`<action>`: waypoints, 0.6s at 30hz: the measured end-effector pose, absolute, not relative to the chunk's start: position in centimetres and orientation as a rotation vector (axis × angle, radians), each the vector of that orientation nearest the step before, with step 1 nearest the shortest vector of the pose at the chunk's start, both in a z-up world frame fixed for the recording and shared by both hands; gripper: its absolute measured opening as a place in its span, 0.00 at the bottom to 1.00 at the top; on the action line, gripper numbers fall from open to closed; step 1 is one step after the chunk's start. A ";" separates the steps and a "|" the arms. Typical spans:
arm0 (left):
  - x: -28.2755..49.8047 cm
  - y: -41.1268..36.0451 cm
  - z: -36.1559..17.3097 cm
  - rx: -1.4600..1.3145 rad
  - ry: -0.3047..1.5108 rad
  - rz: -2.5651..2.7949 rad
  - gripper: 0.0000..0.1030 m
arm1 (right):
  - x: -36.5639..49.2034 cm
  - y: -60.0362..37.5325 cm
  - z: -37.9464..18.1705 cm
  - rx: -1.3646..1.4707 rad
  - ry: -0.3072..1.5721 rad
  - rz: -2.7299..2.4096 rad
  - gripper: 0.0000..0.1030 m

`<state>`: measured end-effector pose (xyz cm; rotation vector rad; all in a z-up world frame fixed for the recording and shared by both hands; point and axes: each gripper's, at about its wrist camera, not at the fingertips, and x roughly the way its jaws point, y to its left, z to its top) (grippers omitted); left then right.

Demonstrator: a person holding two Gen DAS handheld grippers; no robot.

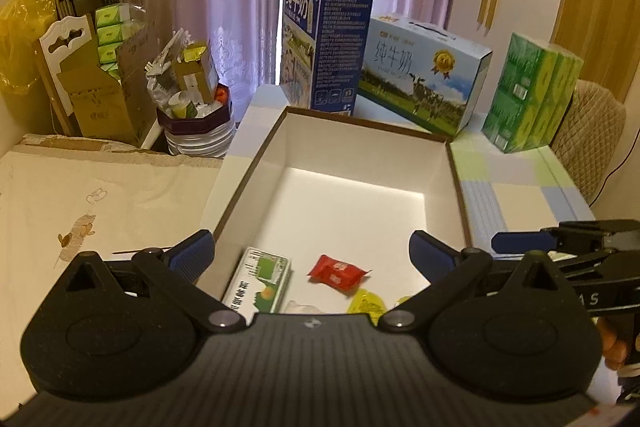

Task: Organize objects
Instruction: 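Withdraw both open tools up from the brown box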

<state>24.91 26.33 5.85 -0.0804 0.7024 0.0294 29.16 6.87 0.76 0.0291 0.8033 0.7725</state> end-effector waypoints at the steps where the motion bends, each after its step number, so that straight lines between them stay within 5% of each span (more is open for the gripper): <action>1: 24.8 26.0 6.0 -0.080 0.700 0.029 0.99 | 29.0 6.5 0.9 0.033 0.800 0.772 0.61; 18: 22.5 19.8 6.0 -0.092 0.769 0.042 0.99 | 26.8 -1.2 2.2 0.091 0.792 0.756 0.62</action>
